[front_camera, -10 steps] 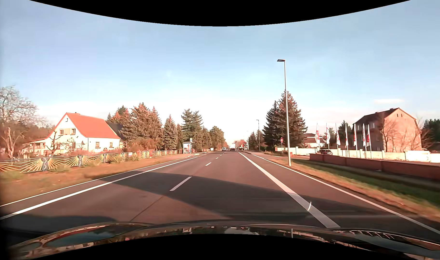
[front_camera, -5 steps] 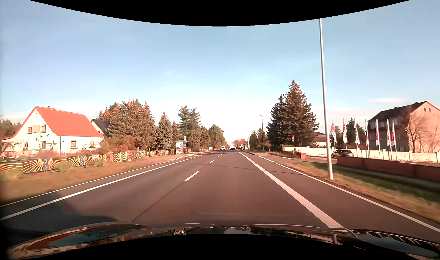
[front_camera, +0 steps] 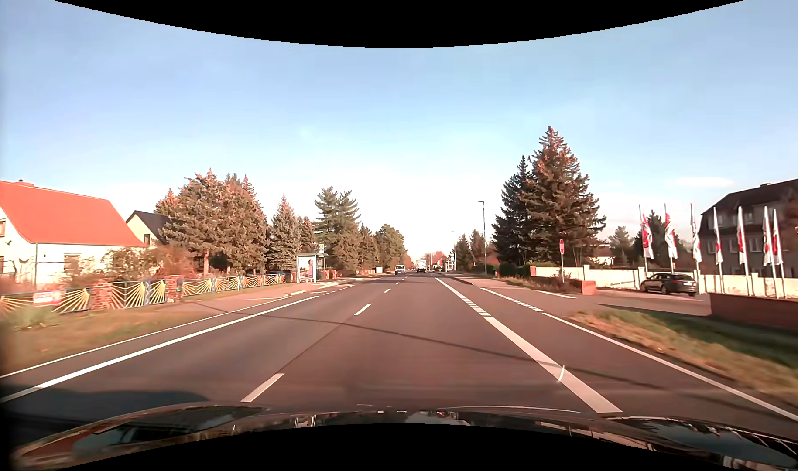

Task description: Follow the waypoints while adhering to traffic rules and regulations

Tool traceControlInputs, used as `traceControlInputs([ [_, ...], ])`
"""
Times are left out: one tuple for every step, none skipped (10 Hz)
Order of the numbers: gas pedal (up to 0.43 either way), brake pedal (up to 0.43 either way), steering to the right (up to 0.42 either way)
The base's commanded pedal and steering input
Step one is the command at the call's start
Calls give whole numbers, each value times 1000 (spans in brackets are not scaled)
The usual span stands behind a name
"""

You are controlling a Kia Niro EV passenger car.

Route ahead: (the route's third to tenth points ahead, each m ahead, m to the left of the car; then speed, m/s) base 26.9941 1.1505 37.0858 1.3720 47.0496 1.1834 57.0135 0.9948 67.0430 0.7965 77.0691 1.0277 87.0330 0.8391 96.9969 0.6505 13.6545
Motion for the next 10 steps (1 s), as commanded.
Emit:
traceControlInputs([
  [87,0,1],
  [87,0,1],
  [87,0,1],
  [87,0,1],
  [87,0,1],
  [87,0,1],
  [87,0,0],
  [87,0,0],
  [87,0,0],
  [98,0,-1],
])
